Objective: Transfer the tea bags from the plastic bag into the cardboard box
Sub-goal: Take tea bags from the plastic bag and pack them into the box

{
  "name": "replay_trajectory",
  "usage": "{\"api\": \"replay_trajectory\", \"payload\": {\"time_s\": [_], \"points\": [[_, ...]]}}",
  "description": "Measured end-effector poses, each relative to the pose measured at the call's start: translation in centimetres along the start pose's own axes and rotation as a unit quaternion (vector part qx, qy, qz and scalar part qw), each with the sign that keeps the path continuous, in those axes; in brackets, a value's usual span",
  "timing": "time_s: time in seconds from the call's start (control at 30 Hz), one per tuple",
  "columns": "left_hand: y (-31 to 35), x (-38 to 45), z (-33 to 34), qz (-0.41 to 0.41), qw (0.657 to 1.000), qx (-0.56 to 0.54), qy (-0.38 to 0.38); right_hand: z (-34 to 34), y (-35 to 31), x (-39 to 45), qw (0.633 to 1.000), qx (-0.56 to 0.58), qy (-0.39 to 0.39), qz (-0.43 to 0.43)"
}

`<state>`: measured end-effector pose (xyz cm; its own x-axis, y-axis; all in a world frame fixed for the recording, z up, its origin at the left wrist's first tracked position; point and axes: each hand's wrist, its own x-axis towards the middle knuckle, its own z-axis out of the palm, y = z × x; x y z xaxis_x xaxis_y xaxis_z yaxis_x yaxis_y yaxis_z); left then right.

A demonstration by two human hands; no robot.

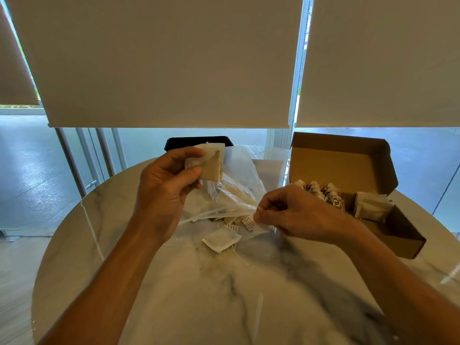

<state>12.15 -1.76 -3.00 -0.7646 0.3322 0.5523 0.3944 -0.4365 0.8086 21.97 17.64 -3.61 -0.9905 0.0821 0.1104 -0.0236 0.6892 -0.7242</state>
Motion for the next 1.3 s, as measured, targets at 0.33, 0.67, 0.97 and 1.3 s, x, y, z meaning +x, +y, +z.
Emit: {"api": "replay_trajectory", "payload": {"time_s": [0.33, 0.67, 0.97, 1.3], "points": [[-0.2, 0.0, -0.5, 0.013, 0.998, 0.059, -0.004, -1.8, 0.9, -0.4, 0.999, -0.032, 0.034, 0.007], [-1.8, -1.1, 1.4, 0.013, 0.97, 0.232, -0.077, -2.6, -1.3, -1.0, 0.978, 0.147, 0.136, -0.057], [-2.3, -1.4, 2.0, -0.023, 0.975, 0.198, -0.093, -1.0, -0.9, -0.1, 0.986, 0.085, 0.128, -0.067], [-2.5, -1.3, 0.9, 0.081, 0.872, 0.461, -0.141, -5.3, 0.7, -1.3, 0.969, -0.096, 0.226, -0.011]]}}
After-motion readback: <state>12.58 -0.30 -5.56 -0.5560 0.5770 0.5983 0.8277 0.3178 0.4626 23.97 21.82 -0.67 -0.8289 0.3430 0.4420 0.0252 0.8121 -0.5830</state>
